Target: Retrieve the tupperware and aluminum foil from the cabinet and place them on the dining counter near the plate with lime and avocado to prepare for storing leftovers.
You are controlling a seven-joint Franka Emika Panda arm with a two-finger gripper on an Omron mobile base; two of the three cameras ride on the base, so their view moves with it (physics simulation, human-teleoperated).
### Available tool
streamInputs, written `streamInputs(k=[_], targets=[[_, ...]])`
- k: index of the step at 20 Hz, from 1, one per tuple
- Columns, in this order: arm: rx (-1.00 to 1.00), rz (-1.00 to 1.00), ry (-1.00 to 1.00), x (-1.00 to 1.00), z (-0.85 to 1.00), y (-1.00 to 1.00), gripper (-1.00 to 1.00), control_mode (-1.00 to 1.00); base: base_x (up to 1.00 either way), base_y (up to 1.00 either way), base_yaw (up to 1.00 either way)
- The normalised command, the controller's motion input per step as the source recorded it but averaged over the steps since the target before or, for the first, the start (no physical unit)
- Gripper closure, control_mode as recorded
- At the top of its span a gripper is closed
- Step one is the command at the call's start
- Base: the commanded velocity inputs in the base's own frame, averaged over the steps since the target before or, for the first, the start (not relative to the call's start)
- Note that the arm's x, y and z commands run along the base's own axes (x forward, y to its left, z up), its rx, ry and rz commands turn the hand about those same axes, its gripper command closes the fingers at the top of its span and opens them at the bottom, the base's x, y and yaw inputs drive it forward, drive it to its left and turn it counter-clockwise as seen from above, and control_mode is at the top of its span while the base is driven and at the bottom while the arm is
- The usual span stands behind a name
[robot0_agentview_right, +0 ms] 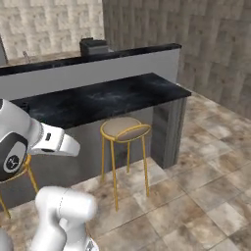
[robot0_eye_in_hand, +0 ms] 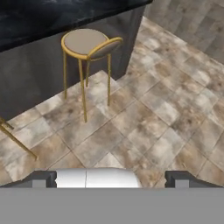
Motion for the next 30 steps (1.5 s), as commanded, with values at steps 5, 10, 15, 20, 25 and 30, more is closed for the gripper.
streamInputs(k=[5,10,15,20,25,30], targets=[[0.0,0.0,0.0,0.0,0.0,0.0,-1.0,1.0,0.75,-0.79,-0.4],[0.0,0.0,0.0,0.0,0.0,0.0,-1.0,1.0,0.99,-0.57,-0.38],[0.0,0.0,0.0,0.0,0.0,0.0,-1.0,1.0,1.0,-0.45,-0.39],[0.0,0.0,0.0,0.0,0.0,0.0,-1.0,1.0,1.0,-0.22,-0.31],[0.0,0.0,0.0,0.0,0.0,0.0,-1.0,1.0,1.0,-0.01,-0.12],[0.0,0.0,0.0,0.0,0.0,0.0,-1.0,1.0,1.0,0.0,0.07]])
